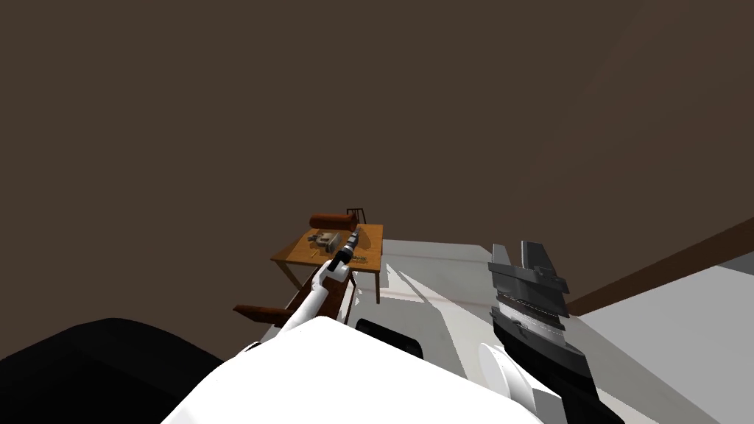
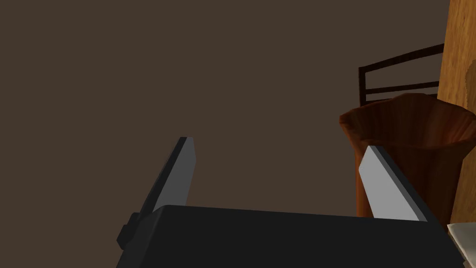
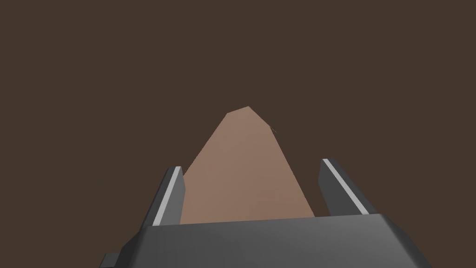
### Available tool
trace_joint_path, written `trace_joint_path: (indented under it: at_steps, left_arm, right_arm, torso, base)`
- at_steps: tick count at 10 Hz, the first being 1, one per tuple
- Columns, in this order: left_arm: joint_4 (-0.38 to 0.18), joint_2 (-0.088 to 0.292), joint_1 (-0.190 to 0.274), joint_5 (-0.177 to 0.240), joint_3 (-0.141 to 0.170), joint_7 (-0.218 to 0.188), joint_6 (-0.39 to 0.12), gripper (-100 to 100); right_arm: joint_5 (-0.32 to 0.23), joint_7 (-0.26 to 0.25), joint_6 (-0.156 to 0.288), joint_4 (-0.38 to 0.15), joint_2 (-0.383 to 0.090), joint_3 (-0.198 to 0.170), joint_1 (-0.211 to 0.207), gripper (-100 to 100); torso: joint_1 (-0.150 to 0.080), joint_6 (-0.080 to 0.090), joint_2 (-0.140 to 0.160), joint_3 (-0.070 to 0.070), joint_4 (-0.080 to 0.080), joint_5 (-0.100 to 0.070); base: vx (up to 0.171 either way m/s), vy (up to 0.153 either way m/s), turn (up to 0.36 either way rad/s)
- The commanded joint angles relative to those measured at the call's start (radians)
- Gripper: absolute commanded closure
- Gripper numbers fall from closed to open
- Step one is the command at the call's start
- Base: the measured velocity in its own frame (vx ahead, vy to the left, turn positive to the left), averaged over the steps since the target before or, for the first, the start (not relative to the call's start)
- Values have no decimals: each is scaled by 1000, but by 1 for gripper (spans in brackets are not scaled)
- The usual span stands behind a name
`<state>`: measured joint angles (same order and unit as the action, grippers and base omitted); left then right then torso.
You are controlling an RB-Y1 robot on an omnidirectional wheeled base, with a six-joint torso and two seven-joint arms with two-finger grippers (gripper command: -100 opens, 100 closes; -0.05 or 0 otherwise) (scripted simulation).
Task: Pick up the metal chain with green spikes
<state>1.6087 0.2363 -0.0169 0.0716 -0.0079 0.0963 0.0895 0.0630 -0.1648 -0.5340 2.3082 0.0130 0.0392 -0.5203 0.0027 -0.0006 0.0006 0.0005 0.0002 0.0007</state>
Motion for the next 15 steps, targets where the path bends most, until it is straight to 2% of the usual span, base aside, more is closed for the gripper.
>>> trace_joint_path:
  at_steps: [1,2,3,4,5,7,8,9,10,11,12,13,14,15]
  left_arm:
    - [-50,-5,40,4,-1,-2,-50,-100]
    - [-78,-5,40,4,-1,-2,-53,-100]
    - [-112,1,75,11,0,-9,-94,-100]
    - [-144,1,75,11,0,-9,-94,-100]
    - [-194,6,110,20,0,-15,-126,-100]
    - [-210,6,110,20,0,-15,-135,-100]
    - [-257,11,145,29,0,-22,-177,-100]
    - [-277,11,145,29,0,-22,-177,-100]
    - [-302,17,179,38,0,-29,-218,-100]
    - [-335,17,179,38,0,-29,-218,-100]
    - [-344,17,179,38,0,-29,-218,-100]
    - [-378,24,213,48,0,-36,-260,-100]
    - [-412,24,213,48,0,-36,-260,-100]
    - [-449,30,246,58,0,-43,-301,-100]
  right_arm:
    - [0,0,0,0,0,0,0,0]
    - [0,0,0,0,0,0,0,0]
    - [0,0,0,0,0,0,0,0]
    - [0,0,0,0,0,0,0,0]
    - [0,0,0,0,0,0,0,0]
    - [0,0,0,0,0,0,0,0]
    - [0,0,0,0,0,0,0,0]
    - [0,0,0,0,0,0,0,0]
    - [0,0,0,0,0,0,0,0]
    - [0,0,0,0,0,0,0,0]
    - [0,0,0,0,0,0,0,0]
    - [0,0,0,0,0,0,0,0]
    - [0,0,0,0,0,0,0,0]
    - [0,0,0,0,0,0,0,0]
  torso:
    - [0,0,0,0,0,0]
    - [0,1,0,0,0,0]
    - [-1,0,-1,0,0,0]
    - [-1,0,-1,0,0,0]
    - [-1,0,-1,0,0,0]
    - [-1,0,-1,0,0,0]
    - [-1,0,-1,-1,0,0]
    - [-1,0,-1,-1,0,0]
    - [-1,0,-1,0,0,0]
    - [-1,0,-1,0,0,0]
    - [-1,0,-1,0,0,0]
    - [-2,0,-1,0,0,0]
    - [-1,0,-1,-1,0,0]
    - [-1,0,-1,-1,0,0]
  base:
    - [-16,35,-54]
    - [-13,28,-39]
    - [-16,26,-53]
    - [-11,25,-41]
    - [-8,29,-56]
    - [-7,23,-18]
    - [-7,29,-54]
    - [-9,26,-41]
    - [-14,27,-51]
    - [-10,26,-42]
    - [-4,11,2]
    - [-5,17,-49]
    - [-5,21,-41]
    - [-8,27,-51]
